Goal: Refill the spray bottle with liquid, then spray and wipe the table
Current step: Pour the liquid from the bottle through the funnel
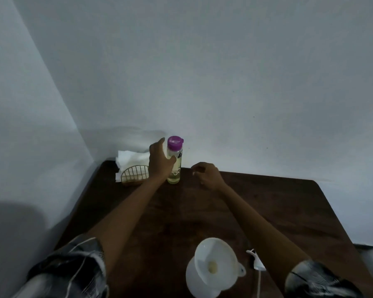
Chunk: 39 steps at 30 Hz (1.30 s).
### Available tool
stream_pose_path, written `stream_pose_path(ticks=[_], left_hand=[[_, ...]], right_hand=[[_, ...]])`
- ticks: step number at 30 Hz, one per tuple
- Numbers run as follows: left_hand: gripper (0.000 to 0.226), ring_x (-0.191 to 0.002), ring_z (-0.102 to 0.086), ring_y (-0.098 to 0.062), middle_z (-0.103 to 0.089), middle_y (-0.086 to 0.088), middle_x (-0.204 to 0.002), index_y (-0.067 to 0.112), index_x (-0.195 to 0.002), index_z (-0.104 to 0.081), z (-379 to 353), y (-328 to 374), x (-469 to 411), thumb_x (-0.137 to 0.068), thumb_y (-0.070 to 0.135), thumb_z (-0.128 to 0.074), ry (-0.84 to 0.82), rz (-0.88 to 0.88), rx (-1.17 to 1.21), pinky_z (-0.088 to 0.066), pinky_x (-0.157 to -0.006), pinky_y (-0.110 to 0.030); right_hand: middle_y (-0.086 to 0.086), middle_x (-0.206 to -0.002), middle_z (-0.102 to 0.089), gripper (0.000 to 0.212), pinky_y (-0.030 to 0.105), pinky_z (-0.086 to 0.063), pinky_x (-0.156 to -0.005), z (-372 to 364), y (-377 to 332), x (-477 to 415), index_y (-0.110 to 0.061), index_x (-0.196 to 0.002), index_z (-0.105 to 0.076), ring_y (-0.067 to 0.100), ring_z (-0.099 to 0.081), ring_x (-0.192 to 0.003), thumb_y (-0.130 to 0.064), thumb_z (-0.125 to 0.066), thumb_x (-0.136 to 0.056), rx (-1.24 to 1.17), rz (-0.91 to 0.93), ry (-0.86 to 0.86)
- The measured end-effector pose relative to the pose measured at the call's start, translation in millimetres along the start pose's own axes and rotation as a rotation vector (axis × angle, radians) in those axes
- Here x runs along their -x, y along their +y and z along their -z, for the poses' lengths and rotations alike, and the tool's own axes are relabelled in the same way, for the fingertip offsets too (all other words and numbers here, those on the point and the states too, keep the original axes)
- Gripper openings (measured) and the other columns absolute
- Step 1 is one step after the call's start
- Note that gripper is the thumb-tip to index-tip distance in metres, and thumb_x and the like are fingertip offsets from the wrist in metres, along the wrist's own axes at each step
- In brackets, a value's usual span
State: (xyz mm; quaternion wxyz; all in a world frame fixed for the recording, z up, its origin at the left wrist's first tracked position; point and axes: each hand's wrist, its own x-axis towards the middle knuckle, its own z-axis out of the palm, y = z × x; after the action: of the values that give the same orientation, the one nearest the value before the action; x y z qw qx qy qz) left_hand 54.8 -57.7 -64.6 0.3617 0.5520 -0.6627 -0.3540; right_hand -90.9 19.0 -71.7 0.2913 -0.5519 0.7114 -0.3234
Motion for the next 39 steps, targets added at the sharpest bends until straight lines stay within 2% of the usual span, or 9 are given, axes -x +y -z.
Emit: stream_pose_path(ticks=[4,12,16,19,24,26,29,31,39], left_hand=[[0.088,-0.130,-0.039,-0.029,-0.037,-0.015,-0.143,0.012,-0.143,-0.024,-10,7,-25,-0.072,0.015,-0.077,-0.089,0.034,0.068,-0.037,-0.102,-0.035],[0.060,-0.113,-0.054,-0.030,-0.058,-0.011,-0.124,0.011,-0.124,-0.048,-14,9,-24,-0.072,0.022,-0.076,0.000,0.009,0.023,-0.045,-0.090,-0.035],[0.059,-0.108,-0.058,-0.025,-0.062,-0.007,-0.119,0.014,-0.119,-0.054,-2,18,-5,-0.068,0.026,-0.080,0.027,-0.055,0.076,-0.050,-0.090,-0.038],[0.060,-0.106,-0.059,-0.021,-0.062,-0.008,-0.119,0.011,-0.121,-0.054,16,43,13,-0.068,0.023,-0.080,-0.018,-0.138,0.193,-0.053,-0.088,-0.034],[0.058,-0.095,-0.064,-0.012,-0.064,0.000,-0.108,0.011,-0.119,-0.056,49,100,50,-0.067,0.022,-0.079,-0.154,-0.242,0.352,-0.057,-0.079,-0.024],[0.055,-0.093,-0.064,-0.010,-0.064,0.001,-0.106,0.011,-0.119,-0.057,54,120,69,-0.069,0.020,-0.078,-0.220,-0.248,0.403,-0.058,-0.076,-0.025],[0.049,-0.087,-0.065,-0.005,-0.065,0.004,-0.101,0.012,-0.117,-0.058,53,137,99,-0.072,0.015,-0.076,-0.307,-0.227,0.497,-0.058,-0.071,-0.023],[0.049,-0.090,-0.065,-0.007,-0.065,0.003,-0.104,0.011,-0.118,-0.057,50,145,118,-0.072,0.014,-0.075,-0.348,-0.220,0.536,-0.057,-0.072,-0.023],[0.048,-0.106,-0.061,-0.014,-0.062,0.003,-0.113,0.017,-0.119,-0.053,36,157,190,-0.075,0.013,-0.072,-0.589,-0.206,0.624,-0.055,-0.085,-0.026]], right_hand=[[0.018,-0.116,-0.063,0.032,0.008,-0.039,-0.076,-9,-4,-14,0.000,-0.115,-0.061,0.027,-0.059,-0.107,-0.001,-0.059,-0.083,-0.026,-0.024,0.024],[0.018,-0.117,-0.063,0.033,0.012,-0.037,-0.077,-6,-7,-14,0.000,-0.117,-0.060,0.026,-0.059,-0.107,-0.003,-0.060,-0.084,-0.058,-0.007,0.026],[0.014,-0.119,-0.062,0.035,0.028,-0.048,-0.076,4,-6,-4,-0.006,-0.118,-0.058,0.026,-0.062,-0.101,-0.008,-0.062,-0.084,-0.126,0.009,0.051],[0.008,-0.127,-0.056,0.047,0.034,-0.050,-0.083,20,-9,13,-0.011,-0.126,-0.051,0.024,-0.060,-0.100,-0.010,-0.067,-0.082,-0.220,0.020,0.086],[-0.003,-0.142,-0.039,0.077,0.033,-0.044,-0.093,49,-20,61,-0.020,-0.138,-0.035,0.015,-0.043,-0.122,-0.029,-0.075,-0.073,-0.279,0.093,0.070],[-0.007,-0.135,-0.045,0.077,0.025,-0.045,-0.089,59,-30,82,-0.021,-0.135,-0.037,0.009,-0.047,-0.117,-0.034,-0.077,-0.070,-0.267,0.137,0.103],[-0.009,-0.108,-0.060,0.055,0.010,-0.046,-0.072,73,-44,116,-0.017,-0.120,-0.049,-0.002,-0.060,-0.093,-0.022,-0.076,-0.073,-0.254,0.193,0.164],[-0.010,-0.097,-0.062,0.047,0.008,-0.048,-0.066,83,-48,139,-0.015,-0.112,-0.052,-0.006,-0.062,-0.082,-0.014,-0.076,-0.072,-0.284,0.201,0.187],[-0.001,-0.095,-0.071,0.051,0.018,-0.053,-0.070,105,-39,232,-0.024,-0.107,-0.059,0.009,-0.068,-0.087,-0.020,-0.077,-0.059,-0.423,0.140,0.244]])
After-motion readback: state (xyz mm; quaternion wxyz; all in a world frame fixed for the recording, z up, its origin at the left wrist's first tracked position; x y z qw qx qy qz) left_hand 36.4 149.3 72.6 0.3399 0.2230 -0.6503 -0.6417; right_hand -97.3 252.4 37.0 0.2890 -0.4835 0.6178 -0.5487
